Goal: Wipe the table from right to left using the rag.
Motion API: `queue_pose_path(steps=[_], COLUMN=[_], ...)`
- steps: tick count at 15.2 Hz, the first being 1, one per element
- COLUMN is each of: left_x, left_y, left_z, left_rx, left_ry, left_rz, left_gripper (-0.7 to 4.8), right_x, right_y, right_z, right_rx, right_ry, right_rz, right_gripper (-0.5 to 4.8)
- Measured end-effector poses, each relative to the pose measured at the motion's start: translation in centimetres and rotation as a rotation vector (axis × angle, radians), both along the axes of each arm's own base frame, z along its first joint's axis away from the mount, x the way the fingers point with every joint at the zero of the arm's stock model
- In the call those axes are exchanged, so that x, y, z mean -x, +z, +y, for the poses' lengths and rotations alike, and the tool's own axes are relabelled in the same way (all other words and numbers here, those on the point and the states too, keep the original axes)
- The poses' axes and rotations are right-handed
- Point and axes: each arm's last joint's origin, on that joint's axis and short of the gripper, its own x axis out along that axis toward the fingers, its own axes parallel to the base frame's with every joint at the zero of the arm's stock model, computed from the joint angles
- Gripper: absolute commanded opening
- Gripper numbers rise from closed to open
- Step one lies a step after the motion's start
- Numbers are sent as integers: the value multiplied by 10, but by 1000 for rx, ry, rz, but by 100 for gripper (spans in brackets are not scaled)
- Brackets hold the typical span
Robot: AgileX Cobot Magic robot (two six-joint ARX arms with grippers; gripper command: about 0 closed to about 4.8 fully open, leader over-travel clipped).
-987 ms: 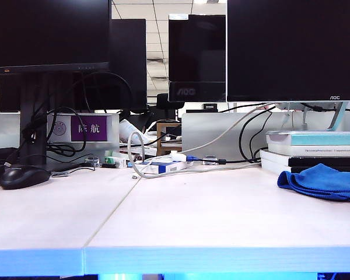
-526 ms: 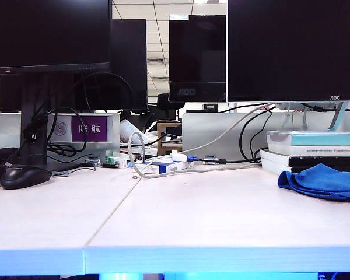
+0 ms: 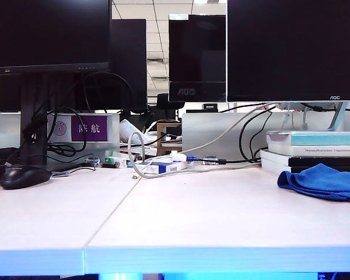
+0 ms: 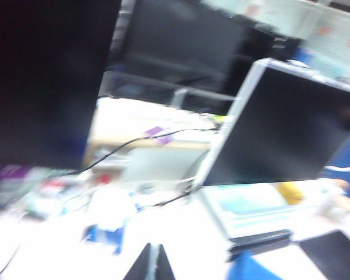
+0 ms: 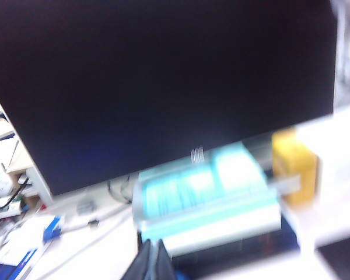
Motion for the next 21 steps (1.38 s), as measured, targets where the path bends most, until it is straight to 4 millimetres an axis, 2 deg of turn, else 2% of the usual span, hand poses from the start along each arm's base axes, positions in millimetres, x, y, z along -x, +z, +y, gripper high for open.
queue_pose_path(steps=[2, 4, 6, 8, 10, 12, 14, 19, 20, 21], left_x=[-1, -9, -12, -14, -19, -17, -17, -14, -14, -16], left_y=[20, 28, 30, 25, 10, 1, -6, -12, -11, -10], left_z=[-2, -6, -24, -42, -73, -96, -115, -131, -132, -130], left_rx=[0, -28, -91, -171, -305, -437, -484, -514, -507, -501], left_ry=[-85, -177, -279, -280, -236, -218, -278, -339, -350, -330], left_rz=[-17, 19, 62, 104, 181, 192, 206, 219, 211, 201], left_gripper=[-5, -5, -5, -5, -5, -5, -5, -5, -5, -5], right_x=[-19, -44, -71, -93, -111, -117, -122, -132, -136, -144], right_y=[20, 29, 31, 19, 0, -11, -17, -33, -38, -48], right_z=[1, 2, 3, 5, 8, 8, 9, 9, 9, 10], right_rx=[22, 27, 25, 20, -10, -18, -19, 39, 42, 42], right_ry=[4, 20, 61, 96, 187, 190, 191, 219, 223, 227], right_rz=[56, 172, 317, 447, 580, 666, 702, 814, 846, 894], right_gripper=[-2, -2, -2, -2, -1, -2, -2, -2, 10, 73])
